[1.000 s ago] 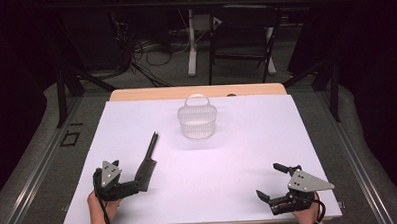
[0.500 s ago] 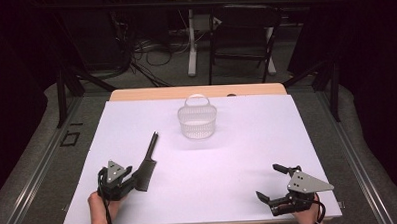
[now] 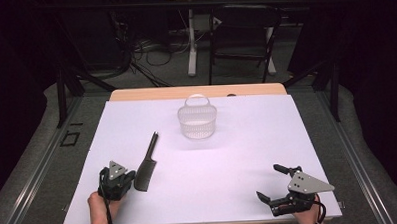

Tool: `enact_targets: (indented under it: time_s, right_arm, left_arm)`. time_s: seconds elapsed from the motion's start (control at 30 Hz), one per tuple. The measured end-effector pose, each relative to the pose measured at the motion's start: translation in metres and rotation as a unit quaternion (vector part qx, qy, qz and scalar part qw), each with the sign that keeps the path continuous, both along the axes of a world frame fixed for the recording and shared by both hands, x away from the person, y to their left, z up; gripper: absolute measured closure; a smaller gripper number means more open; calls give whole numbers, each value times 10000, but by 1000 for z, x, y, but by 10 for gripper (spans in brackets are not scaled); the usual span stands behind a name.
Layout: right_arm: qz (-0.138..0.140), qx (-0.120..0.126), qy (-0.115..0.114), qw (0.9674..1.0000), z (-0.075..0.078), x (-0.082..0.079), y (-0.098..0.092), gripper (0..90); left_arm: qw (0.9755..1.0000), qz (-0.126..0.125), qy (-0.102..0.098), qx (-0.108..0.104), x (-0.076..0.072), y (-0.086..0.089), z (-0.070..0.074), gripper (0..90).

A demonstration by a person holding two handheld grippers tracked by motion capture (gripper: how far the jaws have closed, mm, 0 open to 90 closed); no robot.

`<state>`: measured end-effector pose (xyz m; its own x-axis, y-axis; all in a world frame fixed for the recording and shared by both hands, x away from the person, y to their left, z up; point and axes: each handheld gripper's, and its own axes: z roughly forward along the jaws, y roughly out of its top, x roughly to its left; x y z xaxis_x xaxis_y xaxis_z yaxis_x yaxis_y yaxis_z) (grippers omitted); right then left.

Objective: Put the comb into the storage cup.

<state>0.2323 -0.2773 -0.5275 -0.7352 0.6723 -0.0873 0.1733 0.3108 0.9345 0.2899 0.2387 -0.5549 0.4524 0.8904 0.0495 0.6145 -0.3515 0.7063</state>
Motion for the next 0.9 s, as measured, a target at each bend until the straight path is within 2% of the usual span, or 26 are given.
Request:
enact_targets:
  time_s: [0.17,0.43,0.9]
  right_arm:
    - [-18,-9,-27,10000,0,-1,0,2]
    - [-22,-23,-36,10000,0,-1,0,2]
    - [-13,-36,-54,10000,2,-4,1,2]
  left_arm:
    - [9999,7,103,14,0,-1,-1,900]
    - [9997,-181,188,7,1,-4,-3,900]
    - [9982,-571,147,136,0,-23,-4,900]
